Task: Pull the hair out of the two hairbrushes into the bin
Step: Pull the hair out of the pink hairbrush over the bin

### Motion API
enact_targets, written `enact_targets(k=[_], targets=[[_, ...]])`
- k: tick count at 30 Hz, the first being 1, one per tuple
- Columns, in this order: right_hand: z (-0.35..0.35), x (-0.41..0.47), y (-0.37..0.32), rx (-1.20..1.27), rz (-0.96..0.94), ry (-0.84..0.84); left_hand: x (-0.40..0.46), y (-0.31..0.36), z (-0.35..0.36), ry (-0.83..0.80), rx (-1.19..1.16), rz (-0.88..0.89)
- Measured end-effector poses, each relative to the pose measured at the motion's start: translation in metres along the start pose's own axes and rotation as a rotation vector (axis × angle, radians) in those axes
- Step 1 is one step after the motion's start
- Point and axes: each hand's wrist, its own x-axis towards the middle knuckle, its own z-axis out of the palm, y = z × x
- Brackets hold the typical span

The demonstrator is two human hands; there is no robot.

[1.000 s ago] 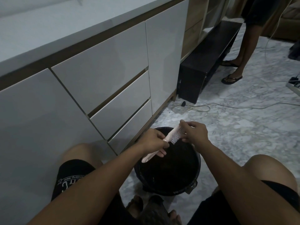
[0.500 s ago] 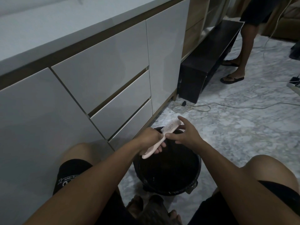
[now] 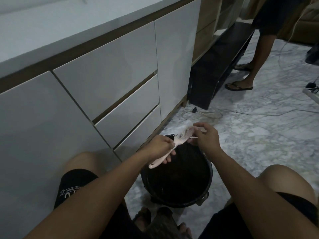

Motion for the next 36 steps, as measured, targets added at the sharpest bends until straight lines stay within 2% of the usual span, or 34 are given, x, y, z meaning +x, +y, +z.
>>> enact_targets(k=[6,14,22,24,29,33,36], targets=[[0.005,-0.005,0.004,-0.168,-0.022,-0.151,0.0,-0.002,0.004,0.087,0.146,0.104],[0.004,0.001,0.005,-0.156,-0.051,0.034,0.003,-0.005,0.008,0.082,0.176,0.077],[-0.006,0.011,0.015,-0.424,-0.058,0.196,-0.005,-0.003,0.003,0.148,0.331,0.053],[-0.006,0.009,0.011,-0.44,-0.048,0.167,-0.006,-0.002,0.0,0.172,0.352,0.057],[0.006,-0.004,0.004,-0.338,-0.098,-0.06,-0.011,0.004,-0.003,0.207,0.392,0.082],[0.007,-0.006,0.004,-0.379,-0.186,0.024,-0.014,0.004,-0.004,0.238,0.431,0.099],[0.007,-0.005,0.003,-0.33,-0.146,0.009,-0.015,0.004,-0.004,0.252,0.442,0.101]])
